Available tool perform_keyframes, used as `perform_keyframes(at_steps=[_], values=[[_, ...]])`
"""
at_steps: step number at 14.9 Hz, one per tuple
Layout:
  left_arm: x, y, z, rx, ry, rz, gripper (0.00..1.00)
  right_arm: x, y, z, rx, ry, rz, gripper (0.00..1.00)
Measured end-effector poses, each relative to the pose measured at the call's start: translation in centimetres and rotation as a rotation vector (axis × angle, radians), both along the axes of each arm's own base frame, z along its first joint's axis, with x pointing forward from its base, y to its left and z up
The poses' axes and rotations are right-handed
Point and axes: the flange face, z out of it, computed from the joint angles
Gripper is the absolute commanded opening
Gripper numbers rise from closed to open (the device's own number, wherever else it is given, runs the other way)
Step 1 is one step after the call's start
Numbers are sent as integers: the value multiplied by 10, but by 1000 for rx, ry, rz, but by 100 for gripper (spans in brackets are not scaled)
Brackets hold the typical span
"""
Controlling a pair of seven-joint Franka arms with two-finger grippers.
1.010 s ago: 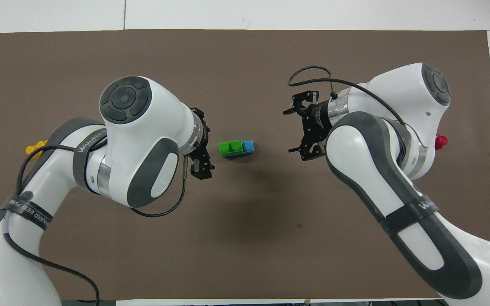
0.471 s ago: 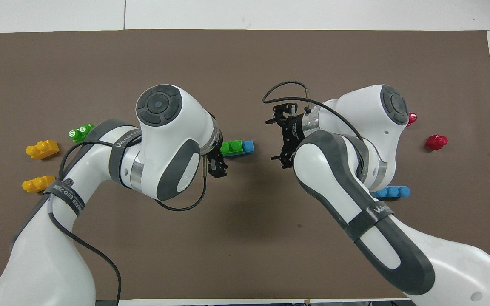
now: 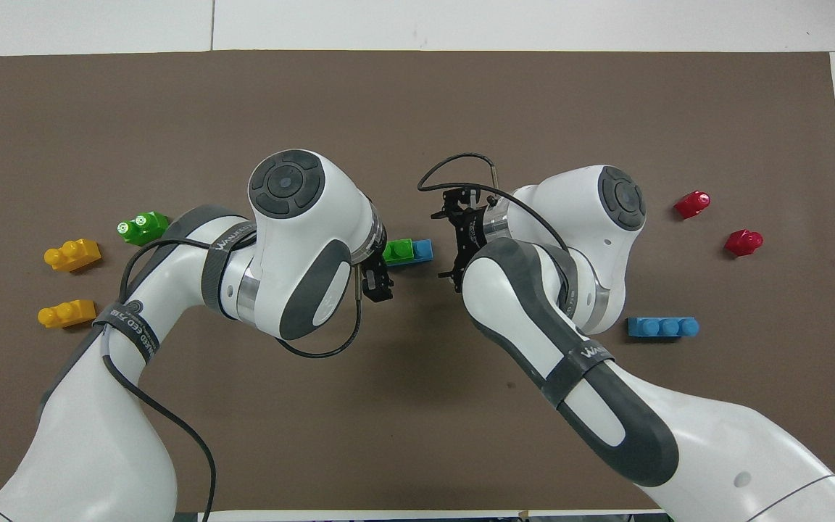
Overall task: Remove green block with left arm and hold with right
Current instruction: 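Grasp the green block with the left gripper while the right gripper grasps the blue block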
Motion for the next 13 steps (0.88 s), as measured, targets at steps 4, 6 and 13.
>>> perform_keyframes(at_steps=[4, 6, 13], values=[[2, -1, 2, -10, -19, 21, 100, -3, 11, -12, -9, -13, 1, 100], [3, -1, 1, -9, -17, 23, 100, -1, 11, -17, -14, -20, -7, 100], [1, -6, -13, -8, -20, 27, 100, -5, 23, -38, -34, -34, -7, 100]])
